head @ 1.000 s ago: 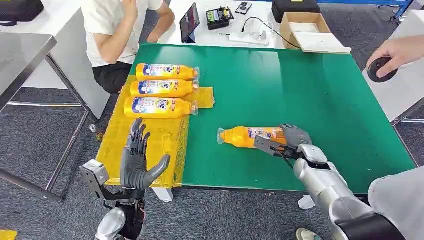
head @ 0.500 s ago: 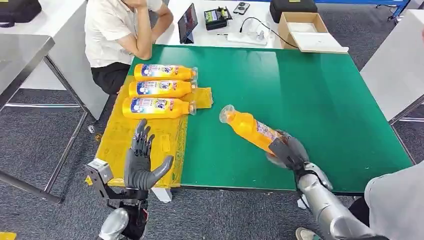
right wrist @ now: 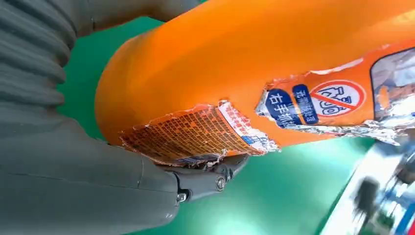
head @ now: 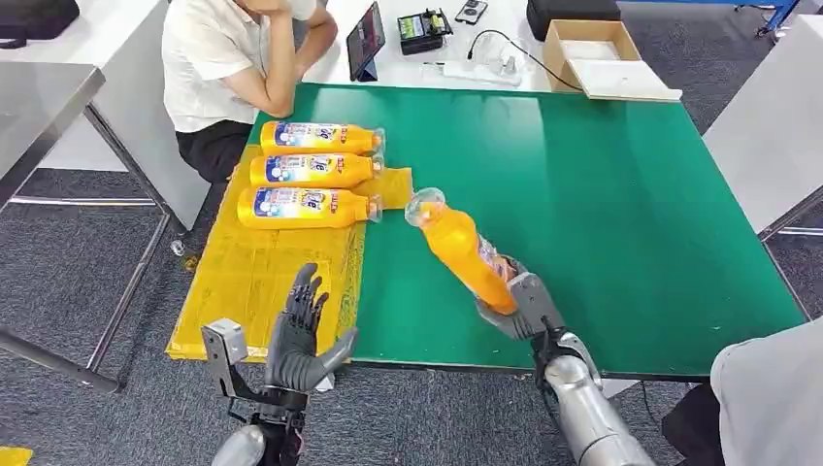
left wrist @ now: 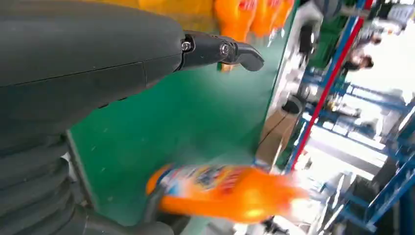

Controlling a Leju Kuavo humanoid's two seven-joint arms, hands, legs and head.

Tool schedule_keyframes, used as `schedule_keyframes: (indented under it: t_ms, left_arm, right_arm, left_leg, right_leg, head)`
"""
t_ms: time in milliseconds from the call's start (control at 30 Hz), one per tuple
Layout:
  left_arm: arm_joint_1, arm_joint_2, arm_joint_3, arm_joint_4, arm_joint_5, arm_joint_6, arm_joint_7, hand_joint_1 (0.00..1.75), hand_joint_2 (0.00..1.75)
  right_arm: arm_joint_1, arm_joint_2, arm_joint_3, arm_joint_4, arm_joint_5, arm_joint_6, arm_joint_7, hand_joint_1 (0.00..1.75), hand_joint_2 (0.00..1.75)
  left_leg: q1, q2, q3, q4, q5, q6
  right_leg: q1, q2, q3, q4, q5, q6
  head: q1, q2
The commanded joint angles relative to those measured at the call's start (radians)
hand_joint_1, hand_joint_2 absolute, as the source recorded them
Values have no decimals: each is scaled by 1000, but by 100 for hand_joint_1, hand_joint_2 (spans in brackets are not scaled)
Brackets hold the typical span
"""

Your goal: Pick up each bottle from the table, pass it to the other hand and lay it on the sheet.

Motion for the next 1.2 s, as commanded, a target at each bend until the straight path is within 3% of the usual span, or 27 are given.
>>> schedule_keyframes:
  t_ms: [33,300,733,967,1200]
  left_arm:
    - [-37,64,-90,76,-13,-74,-12,0,175]
    - [-65,26,-96,95,-81,-79,-32,0,175]
    - [-74,10,-93,15,-124,16,-124,0,175]
    - [-82,0,-86,4,-86,81,-111,0,175]
    - [-102,17,-118,10,-42,27,-119,0,175]
  right_arm:
    - [36,35,221,-234,-141,196,9,175,175]
    - [1,59,410,-143,-184,187,-5,175,175]
    - [24,42,469,-88,-178,182,-20,175,175]
    - [23,52,494,-43,-161,156,-34,175,175]
    - [6,51,513,-39,-150,144,-30,175,175]
  left_leg:
    - [-1,3,5,-2,-2,1]
    - [0,2,3,-2,0,2]
    - [0,1,2,-1,-1,2]
    - [0,1,3,-2,-1,2]
    - [0,1,0,-1,0,1]
  right_leg:
    - [0,0,3,0,-2,-3]
    - [0,-1,2,0,-1,-3]
    - [1,-2,2,0,-2,-2]
    - [0,-2,3,-1,-2,-3]
    - [0,-1,0,0,-1,-2]
  head:
    - [0,0]
    - [0,0]
    - [0,0]
    - [0,0]
    - [0,0]
